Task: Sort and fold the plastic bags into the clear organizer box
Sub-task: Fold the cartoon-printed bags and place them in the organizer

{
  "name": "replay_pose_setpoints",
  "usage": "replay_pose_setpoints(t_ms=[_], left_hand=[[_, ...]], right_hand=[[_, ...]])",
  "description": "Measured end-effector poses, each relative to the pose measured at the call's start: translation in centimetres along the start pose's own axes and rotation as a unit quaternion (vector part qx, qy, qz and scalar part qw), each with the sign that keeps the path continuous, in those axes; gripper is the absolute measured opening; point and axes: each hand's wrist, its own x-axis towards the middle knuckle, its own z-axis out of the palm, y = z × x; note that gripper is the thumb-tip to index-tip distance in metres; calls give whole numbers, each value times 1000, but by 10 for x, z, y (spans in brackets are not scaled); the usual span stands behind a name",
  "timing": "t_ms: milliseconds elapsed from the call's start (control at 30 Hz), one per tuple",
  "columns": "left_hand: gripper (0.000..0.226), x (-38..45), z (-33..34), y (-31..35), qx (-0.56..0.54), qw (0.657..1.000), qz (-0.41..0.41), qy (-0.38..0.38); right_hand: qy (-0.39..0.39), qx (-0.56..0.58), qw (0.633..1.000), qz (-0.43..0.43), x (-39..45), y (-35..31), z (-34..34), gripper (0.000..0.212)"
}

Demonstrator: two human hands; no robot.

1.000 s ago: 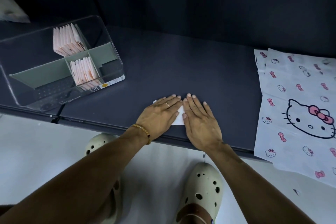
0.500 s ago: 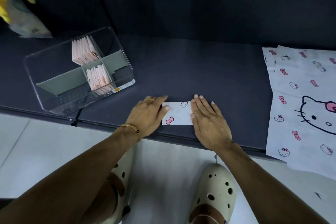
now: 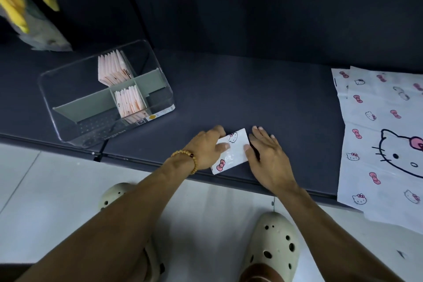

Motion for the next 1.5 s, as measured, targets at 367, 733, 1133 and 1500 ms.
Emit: replay_pose_setpoints(t_ms=[367, 733, 1133, 1500], left_hand=[[13, -58, -89, -68, -359, 908, -34, 216], [20, -125, -150, -207, -391, 722, -246, 515], [31, -80, -121, -211, -438, 783, -161, 411], [28, -53, -110, -197, -444, 786, -116, 414]], right_hand=[[-104, 395, 911, 56, 70, -140, -29, 16], [-60, 433, 898, 45, 124, -280, 28, 16], [142, 177, 970, -92, 182, -332, 53, 30], [-87, 36, 984, -148, 198, -333, 82, 32]])
